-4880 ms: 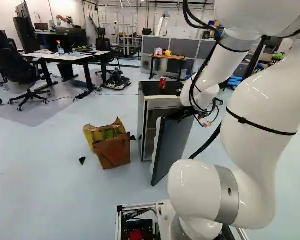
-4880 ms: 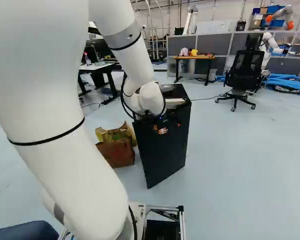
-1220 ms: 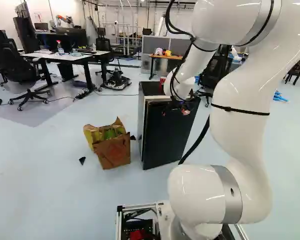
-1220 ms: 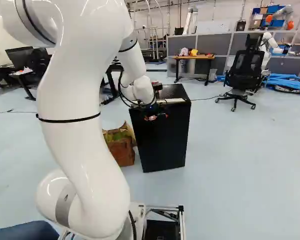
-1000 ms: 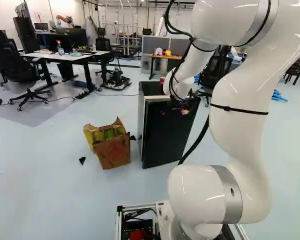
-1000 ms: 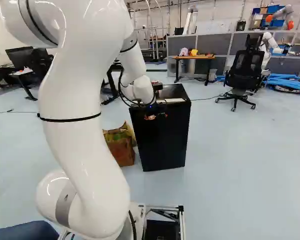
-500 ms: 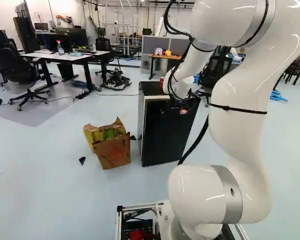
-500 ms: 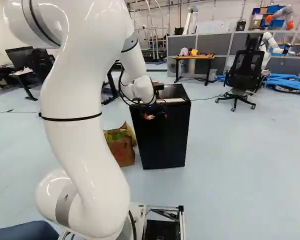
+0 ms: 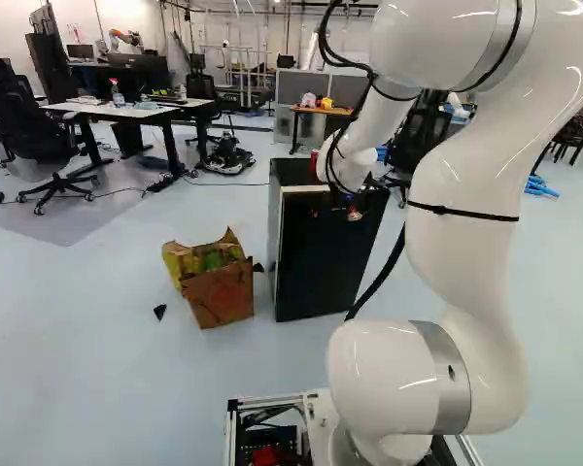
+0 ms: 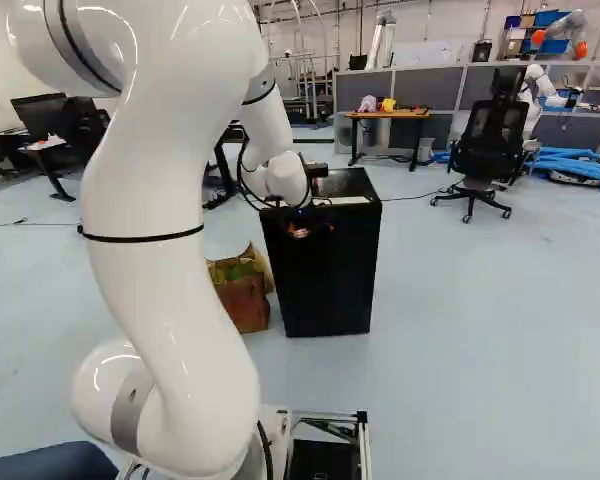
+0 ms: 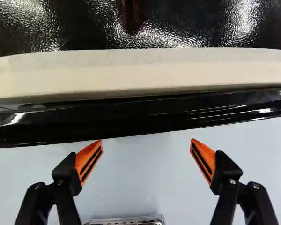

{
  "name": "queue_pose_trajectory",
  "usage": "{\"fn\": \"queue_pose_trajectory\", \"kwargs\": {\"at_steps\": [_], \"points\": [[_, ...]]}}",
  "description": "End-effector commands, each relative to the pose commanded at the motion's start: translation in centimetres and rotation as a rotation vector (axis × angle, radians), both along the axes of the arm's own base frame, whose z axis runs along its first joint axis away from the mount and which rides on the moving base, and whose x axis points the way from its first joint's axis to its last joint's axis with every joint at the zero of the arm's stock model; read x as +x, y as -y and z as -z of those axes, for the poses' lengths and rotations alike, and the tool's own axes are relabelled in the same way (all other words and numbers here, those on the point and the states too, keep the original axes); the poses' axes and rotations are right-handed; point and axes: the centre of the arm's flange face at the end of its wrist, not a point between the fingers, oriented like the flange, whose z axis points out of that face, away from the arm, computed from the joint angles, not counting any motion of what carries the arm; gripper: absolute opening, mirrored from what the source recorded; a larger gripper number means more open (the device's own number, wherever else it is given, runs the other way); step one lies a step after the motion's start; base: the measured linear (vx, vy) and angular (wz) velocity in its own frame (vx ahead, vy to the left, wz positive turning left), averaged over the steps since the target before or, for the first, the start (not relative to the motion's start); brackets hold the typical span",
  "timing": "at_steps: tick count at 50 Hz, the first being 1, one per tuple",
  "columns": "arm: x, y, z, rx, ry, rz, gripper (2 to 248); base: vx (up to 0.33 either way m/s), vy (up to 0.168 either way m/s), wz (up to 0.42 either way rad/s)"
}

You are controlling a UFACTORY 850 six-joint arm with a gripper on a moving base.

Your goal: Grab a drink from the fridge

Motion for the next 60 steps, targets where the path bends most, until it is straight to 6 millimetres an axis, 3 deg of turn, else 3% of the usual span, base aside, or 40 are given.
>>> {"fn": "queue_pose_trajectory", "kwargs": {"at_steps": [60], "points": [[-0.4, 0.0, 0.25, 0.017, -0.05, 0.029, 247, 0.0, 0.0, 0.0]]}}
